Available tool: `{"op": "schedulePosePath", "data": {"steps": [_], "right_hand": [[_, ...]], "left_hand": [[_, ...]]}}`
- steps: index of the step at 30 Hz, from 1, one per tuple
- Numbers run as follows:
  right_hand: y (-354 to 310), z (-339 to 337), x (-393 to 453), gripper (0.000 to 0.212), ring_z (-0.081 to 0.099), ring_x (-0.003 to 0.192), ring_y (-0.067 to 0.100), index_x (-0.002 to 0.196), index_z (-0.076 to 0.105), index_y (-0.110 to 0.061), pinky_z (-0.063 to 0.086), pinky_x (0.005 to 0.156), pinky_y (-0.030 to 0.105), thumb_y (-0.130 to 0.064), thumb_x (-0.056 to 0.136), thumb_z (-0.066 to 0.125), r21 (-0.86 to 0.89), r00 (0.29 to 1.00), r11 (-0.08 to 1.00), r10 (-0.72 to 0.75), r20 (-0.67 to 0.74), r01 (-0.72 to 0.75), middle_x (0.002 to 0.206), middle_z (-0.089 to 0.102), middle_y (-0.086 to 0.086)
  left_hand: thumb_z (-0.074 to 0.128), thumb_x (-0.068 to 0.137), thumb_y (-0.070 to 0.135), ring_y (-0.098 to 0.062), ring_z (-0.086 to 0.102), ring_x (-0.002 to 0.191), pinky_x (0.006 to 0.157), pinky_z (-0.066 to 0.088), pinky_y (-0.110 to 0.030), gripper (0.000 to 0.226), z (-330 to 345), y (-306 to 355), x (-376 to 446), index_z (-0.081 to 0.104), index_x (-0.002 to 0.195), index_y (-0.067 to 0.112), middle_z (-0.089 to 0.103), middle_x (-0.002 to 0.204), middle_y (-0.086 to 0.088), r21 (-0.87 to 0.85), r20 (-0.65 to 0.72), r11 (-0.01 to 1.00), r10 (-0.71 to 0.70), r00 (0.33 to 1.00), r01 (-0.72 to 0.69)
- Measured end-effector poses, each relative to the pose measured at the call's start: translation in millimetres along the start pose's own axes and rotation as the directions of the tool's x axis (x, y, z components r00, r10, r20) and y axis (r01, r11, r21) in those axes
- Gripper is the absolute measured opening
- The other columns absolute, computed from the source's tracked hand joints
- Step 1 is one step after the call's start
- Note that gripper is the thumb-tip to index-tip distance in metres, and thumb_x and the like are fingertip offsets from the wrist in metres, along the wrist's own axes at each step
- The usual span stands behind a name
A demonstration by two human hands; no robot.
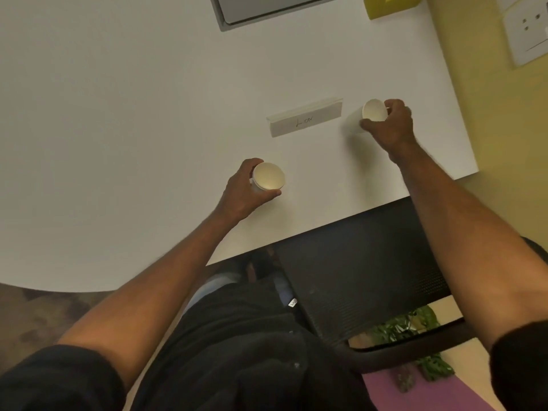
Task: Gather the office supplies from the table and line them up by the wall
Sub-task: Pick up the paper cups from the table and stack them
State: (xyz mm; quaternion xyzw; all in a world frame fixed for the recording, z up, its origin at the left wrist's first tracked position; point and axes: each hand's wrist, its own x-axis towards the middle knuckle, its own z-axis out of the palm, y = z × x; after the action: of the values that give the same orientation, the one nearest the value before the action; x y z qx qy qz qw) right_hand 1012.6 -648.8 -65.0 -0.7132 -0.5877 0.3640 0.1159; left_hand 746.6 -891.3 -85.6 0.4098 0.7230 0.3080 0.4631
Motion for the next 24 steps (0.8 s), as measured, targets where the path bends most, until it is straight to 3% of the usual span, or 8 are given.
{"op": "schedulePosePath", "data": {"steps": [4,16,19,24], "right_hand": [[5.9,5.8,28.8,0.081,0.056,0.121,0.025,0.145,0.044,-0.011,0.046,0.092,0.024,-0.032,0.075,0.081,-0.032,0.999,0.999,-0.019,-0.047,0.018,0.141,0.044,0.012],[13.1,26.6,71.2,0.084,0.049,0.133,0.027,0.153,0.036,-0.008,0.034,0.099,0.015,-0.034,0.083,0.075,-0.060,0.999,0.998,-0.034,-0.043,0.031,0.148,0.038,0.015],[15.2,29.4,75.2,0.088,0.045,0.138,0.028,0.156,0.033,-0.007,0.032,0.107,0.018,-0.035,0.085,0.076,-0.057,0.999,0.998,-0.038,-0.030,0.037,0.150,0.036,0.017],[14.7,28.9,66.4,0.102,0.039,0.143,0.025,0.160,0.021,-0.011,0.029,0.109,0.018,-0.034,0.081,0.081,0.002,0.997,0.999,-0.046,-0.054,0.046,0.154,0.032,0.015]], "left_hand": [[0.090,0.067,0.037,-0.006,0.055,0.110,0.091,0.049,-0.027,0.074,3.6,-10.2,4.3,0.049,0.128,0.030,0.056,0.119,0.020,-0.008,-0.015,1.000,-0.024,1.000,0.024],[0.089,0.066,0.041,-0.007,0.054,0.112,0.091,0.050,-0.028,0.078,10.6,-3.6,21.2,0.048,0.131,0.028,0.055,0.121,0.018,0.007,0.001,0.999,-0.039,0.999,0.039],[0.089,0.066,0.041,-0.007,0.054,0.113,0.091,0.050,-0.028,0.079,12.3,-3.0,22.9,0.047,0.132,0.028,0.055,0.122,0.017,0.010,0.004,0.999,-0.031,1.000,0.030],[0.090,0.067,0.039,-0.008,0.054,0.113,0.092,0.051,-0.030,0.077,13.9,-4.2,20.9,0.048,0.131,0.028,0.055,0.122,0.016,0.010,0.004,1.000,-0.020,1.000,0.020]]}}
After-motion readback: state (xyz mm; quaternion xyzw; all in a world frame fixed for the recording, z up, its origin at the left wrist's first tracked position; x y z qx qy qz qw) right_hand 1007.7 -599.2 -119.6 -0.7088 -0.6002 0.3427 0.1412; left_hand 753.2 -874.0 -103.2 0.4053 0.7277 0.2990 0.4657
